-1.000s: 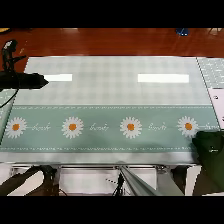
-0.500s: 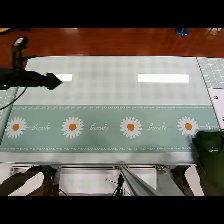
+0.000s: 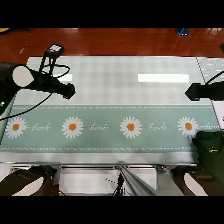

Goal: Fold the shirts.

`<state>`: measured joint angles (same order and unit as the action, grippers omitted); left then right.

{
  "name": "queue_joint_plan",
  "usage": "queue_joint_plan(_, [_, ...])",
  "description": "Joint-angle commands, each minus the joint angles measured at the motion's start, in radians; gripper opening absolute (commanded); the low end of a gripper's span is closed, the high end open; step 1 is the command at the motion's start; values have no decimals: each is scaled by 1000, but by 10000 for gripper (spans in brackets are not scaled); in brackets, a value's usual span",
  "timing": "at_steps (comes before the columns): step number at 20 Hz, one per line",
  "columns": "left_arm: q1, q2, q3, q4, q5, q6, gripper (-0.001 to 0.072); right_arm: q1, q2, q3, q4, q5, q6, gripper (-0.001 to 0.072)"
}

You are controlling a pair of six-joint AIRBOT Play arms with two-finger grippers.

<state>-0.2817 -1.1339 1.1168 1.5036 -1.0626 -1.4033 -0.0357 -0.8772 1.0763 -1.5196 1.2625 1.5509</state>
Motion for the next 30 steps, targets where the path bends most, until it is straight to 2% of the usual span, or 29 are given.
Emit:
queue_joint_plan(1, [-28,-1,2,71,-3,-60,711,57,-7,1,-61,64,43,599])
queue_joint_plan(3, [-28,-1,2,71,-3,-60,711,57,-7,0,-64,106,45,598])
queue_joint_plan(7, [-28,-3,1,70,-4,-60,711,57,-51,0,-135,108,147,597])
queue_joint_plan(11, [-28,-3,1,70,-3,-60,711,57,-100,0,-129,89,146,597])
queue_joint_plan(30, [-28,-3,1,70,-3,-60,711,57,-100,0,-134,73,146,597])
